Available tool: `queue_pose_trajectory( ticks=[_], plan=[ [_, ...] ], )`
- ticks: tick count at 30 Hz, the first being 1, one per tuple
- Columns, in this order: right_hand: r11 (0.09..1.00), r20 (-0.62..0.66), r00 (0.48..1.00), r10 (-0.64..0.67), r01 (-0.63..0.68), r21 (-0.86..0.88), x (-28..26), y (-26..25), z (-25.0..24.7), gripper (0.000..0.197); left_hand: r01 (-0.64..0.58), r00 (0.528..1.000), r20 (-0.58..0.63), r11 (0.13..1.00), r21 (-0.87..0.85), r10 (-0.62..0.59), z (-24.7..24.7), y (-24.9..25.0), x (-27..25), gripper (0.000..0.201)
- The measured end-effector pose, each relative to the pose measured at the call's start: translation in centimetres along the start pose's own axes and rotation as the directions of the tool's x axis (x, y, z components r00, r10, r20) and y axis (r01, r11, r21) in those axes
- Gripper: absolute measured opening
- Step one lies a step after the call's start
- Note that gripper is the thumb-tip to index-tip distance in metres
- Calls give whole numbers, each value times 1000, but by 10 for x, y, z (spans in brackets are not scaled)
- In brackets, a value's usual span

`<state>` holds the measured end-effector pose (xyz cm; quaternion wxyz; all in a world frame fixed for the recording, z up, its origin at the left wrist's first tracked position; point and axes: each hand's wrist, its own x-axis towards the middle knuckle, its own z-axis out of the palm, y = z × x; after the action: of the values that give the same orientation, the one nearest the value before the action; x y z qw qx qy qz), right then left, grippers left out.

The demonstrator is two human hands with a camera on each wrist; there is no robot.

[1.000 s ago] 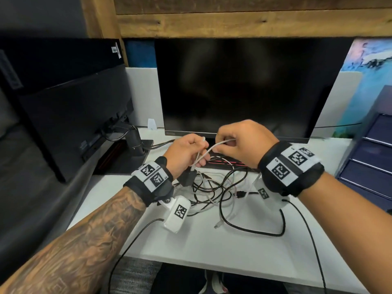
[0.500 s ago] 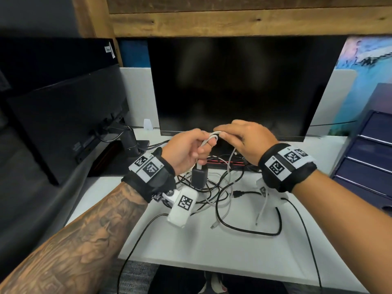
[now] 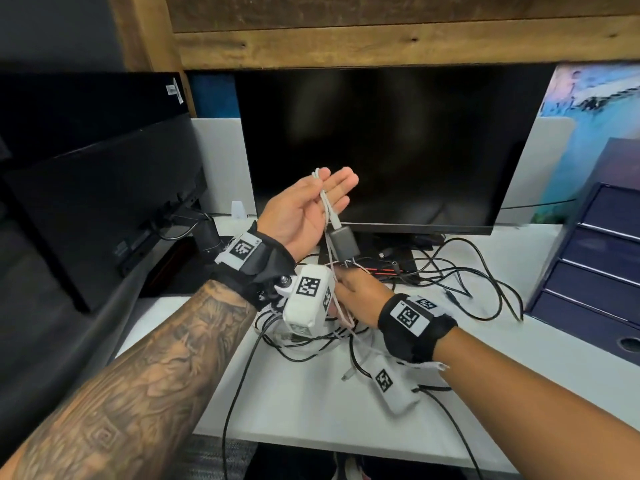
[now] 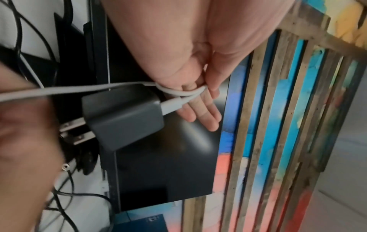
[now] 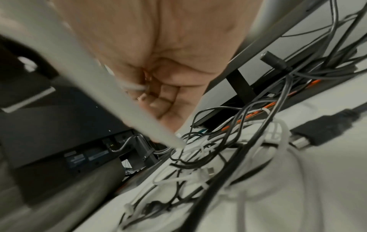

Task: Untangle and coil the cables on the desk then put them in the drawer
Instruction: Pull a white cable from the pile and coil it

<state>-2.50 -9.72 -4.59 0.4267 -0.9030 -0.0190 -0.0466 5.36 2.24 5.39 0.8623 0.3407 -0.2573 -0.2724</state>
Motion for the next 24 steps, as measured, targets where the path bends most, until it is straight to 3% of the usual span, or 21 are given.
queue_pose_trajectory(
  ticks=[4,9,12,14,16,20,24],
  plan=[
    [994,110,994,-16,4,105,-5,-3,-1,17,-26,999,-40,983,184,34,-19,-6,7,26],
    [997,54,997,-51,48,59,-10,-11,-20,14,-38,993,-85,896,443,85,-36,-5,9,24],
    [996,-5,998,-59,59,65,-16,-27,-38,15,-15,993,-85,798,603,83,-42,-9,6,18],
    [993,-85,991,-108,111,39,-16,-34,-50,18,-5,998,-42,664,747,54,-41,-13,2,15],
    [979,-157,969,-191,177,-103,-12,-33,-64,20,27,999,-39,553,833,9,-37,-17,-3,14],
    [832,-169,939,-300,171,-528,-6,-30,-85,14,75,982,30,526,847,-189,-30,-16,-5,20],
    [686,-172,875,-452,217,-695,-6,-32,-93,16,-4,965,88,322,947,-246,-26,-10,-2,28]
  ],
)
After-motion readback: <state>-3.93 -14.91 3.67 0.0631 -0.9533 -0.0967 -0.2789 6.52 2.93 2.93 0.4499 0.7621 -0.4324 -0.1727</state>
